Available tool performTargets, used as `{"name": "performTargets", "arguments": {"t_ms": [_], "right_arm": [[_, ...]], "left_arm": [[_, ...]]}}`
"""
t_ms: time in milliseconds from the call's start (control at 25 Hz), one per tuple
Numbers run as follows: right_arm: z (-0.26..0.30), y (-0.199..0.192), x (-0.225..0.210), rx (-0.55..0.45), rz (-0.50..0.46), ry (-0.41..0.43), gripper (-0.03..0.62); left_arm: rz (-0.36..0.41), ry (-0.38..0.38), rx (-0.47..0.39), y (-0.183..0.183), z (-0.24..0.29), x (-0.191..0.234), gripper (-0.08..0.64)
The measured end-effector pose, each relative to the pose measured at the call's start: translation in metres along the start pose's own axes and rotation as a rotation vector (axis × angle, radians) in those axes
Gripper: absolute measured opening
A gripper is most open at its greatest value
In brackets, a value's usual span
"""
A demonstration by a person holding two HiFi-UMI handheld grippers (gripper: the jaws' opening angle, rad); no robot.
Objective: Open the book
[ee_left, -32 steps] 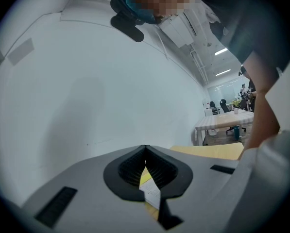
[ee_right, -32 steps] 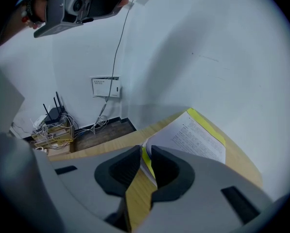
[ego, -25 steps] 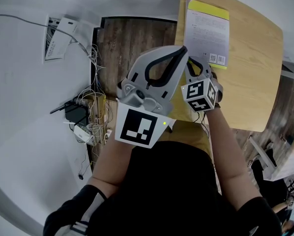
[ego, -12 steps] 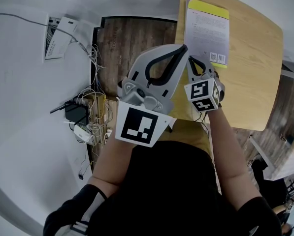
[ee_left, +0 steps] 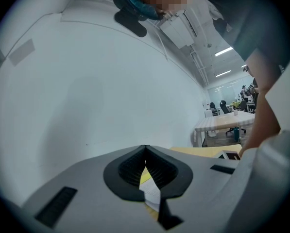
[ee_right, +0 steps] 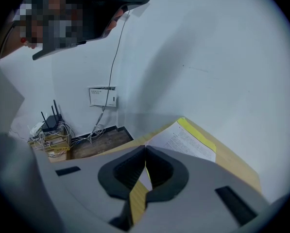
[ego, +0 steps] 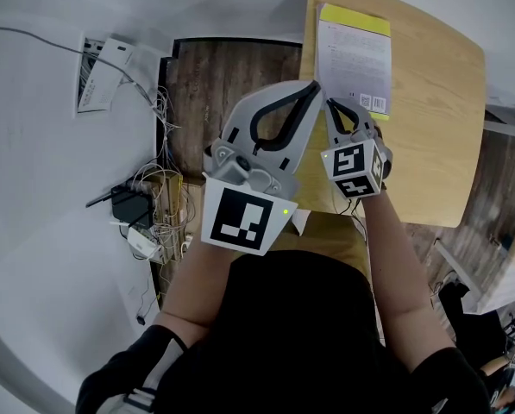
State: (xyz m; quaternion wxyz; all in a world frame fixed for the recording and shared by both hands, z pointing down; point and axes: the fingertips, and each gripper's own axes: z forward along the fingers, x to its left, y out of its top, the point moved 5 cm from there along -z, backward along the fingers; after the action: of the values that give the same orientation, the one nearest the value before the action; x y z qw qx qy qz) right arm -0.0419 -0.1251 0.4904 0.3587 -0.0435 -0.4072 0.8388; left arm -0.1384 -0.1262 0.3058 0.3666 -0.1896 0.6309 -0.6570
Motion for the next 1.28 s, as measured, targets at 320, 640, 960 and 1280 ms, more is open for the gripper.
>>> {"name": "performTargets", "arguments": {"t_ms": [320,640,960,1280], "right_arm": [[-0.02,0.009,-0.018,-0.071,0.03,-0.03,0.032],[-0.045,0.015,-0.041,-0.137,0.055,-0.049,0.032],[-0.067,0.014,-0.065,-0.186,0.062,-0.062,0.032],[-0.082,0.008,-0.088,-0.226,0.07,-0.073,0.032]], "left_arm": [[0.008,0.003,-0.01,0.016,0.017,-0.008,0.011],[0.026,0.041,0.002,0.031,0.024,-0.02,0.011],[0.046,0.069,0.003,0.045,0.034,-0.033,0.011],[0.065,0.087,0.016,0.051,0.051,-0.043,0.011]]}}
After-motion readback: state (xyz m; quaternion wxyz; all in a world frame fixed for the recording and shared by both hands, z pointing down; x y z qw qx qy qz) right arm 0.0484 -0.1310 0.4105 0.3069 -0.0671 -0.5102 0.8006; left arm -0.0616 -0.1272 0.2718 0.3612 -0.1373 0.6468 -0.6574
